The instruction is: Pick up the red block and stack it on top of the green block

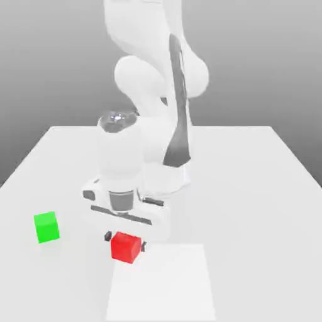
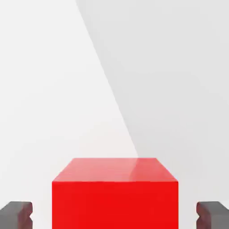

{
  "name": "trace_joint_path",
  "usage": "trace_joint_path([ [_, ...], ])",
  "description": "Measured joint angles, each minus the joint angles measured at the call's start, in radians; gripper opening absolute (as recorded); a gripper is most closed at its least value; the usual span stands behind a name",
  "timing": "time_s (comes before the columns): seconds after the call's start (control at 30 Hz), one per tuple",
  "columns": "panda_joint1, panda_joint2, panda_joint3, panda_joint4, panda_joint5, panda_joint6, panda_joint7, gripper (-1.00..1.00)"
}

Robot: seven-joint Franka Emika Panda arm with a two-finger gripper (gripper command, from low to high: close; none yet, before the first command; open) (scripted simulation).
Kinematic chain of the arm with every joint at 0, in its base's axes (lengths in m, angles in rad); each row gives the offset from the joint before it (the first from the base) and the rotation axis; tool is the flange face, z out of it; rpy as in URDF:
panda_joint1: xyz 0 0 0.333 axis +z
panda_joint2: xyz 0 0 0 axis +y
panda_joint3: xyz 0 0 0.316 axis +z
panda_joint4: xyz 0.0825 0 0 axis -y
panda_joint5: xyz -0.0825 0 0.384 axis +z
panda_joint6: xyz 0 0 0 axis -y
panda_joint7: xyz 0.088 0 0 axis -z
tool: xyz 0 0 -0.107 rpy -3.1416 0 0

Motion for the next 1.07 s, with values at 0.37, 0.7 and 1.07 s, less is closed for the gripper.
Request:
trace_joint_path([
  [0.37, 0.002, -0.196, -0.011, -0.028, -0.032, -0.168, 0.024, -1.00],
  [0.7, -0.284, -0.320, -0.260, 0.055, -0.113, -0.371, -0.007, -1.00],
  [1.07, -0.340, -0.095, -0.263, 0.084, 0.069, -0.183, -0.154, 1.00],
])
